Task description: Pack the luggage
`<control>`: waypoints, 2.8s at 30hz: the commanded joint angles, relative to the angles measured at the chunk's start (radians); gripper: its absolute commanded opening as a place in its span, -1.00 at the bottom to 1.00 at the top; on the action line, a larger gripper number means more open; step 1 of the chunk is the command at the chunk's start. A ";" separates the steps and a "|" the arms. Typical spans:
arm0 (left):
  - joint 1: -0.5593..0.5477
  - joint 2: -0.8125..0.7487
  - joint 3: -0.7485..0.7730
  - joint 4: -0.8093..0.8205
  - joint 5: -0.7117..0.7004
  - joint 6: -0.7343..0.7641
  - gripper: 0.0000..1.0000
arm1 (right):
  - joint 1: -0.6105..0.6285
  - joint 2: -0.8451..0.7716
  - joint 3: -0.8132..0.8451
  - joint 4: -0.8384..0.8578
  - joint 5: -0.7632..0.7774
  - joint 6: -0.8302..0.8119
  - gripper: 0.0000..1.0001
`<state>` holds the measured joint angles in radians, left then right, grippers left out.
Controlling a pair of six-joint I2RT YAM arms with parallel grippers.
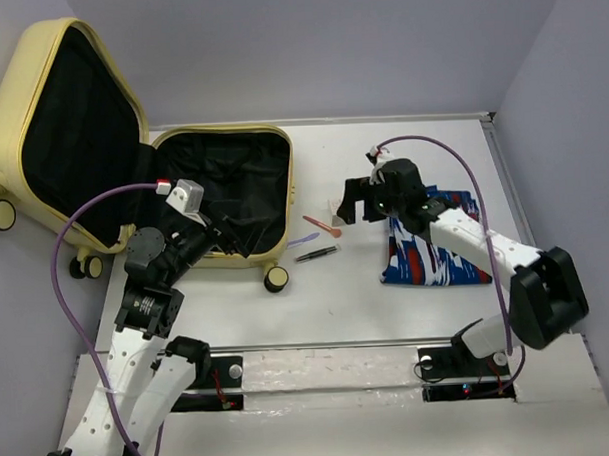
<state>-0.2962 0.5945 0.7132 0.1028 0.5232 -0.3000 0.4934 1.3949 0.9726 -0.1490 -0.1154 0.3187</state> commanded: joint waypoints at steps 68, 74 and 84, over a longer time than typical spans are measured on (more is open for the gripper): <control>-0.035 -0.022 0.046 -0.060 -0.169 0.053 0.98 | 0.131 0.588 0.301 -0.020 0.063 -0.287 -0.05; -0.035 -0.024 0.045 -0.060 -0.169 0.055 0.98 | 0.131 0.560 0.285 -0.032 0.233 -0.286 -0.82; -0.031 -0.025 0.045 -0.063 -0.184 0.050 0.98 | 0.143 0.290 0.339 -0.027 0.130 -0.216 -0.86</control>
<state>-0.3317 0.5724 0.7204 0.0086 0.3477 -0.2592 0.6228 1.8362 1.2419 -0.2153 0.1070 0.0509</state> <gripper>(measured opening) 0.990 0.169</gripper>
